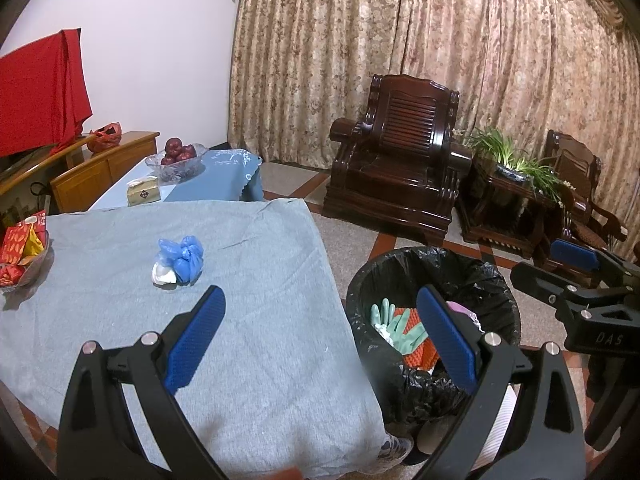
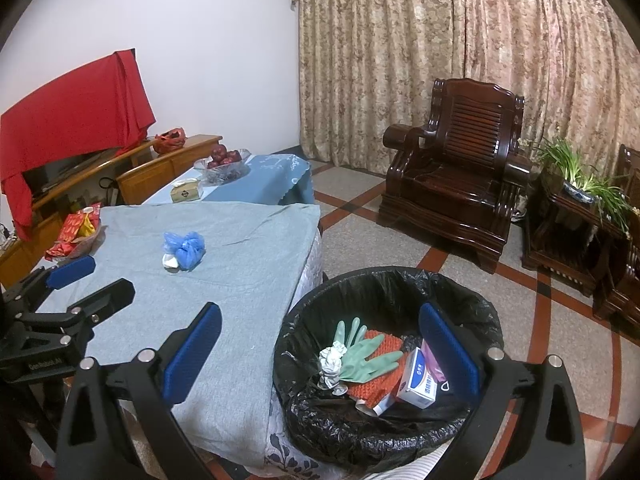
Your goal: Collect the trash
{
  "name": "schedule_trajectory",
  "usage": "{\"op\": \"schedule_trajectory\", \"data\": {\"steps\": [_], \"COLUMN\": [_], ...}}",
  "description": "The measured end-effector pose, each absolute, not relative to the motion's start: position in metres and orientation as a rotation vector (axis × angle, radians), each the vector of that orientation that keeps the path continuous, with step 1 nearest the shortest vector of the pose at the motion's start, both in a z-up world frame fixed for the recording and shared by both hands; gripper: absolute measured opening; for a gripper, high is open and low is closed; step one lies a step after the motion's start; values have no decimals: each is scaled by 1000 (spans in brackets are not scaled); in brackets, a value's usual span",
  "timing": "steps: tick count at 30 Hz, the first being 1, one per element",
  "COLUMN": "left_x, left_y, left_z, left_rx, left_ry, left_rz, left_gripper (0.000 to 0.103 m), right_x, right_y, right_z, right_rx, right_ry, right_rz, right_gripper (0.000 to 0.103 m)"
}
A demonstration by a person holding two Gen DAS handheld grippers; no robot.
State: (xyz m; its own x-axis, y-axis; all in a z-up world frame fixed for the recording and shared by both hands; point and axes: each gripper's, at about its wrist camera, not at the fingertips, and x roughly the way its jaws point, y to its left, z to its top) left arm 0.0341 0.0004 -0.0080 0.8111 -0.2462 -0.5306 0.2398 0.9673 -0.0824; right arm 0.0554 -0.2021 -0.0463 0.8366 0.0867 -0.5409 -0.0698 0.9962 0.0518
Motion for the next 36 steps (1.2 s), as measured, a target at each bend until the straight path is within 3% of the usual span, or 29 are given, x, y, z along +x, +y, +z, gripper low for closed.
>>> {"op": "schedule_trajectory", "data": {"steps": [36], "left_x": [45], "left_y": [16], "left_z": [-27], "left_rx": [-16], "left_ry": [615], "left_rz": [-233], "left_gripper": [94], "right_x": [69], "right_y": [-195], "right_z": [-58], "right_rx": [39], "right_ry": [600], "right_rz": [89], "right_gripper": [97]}}
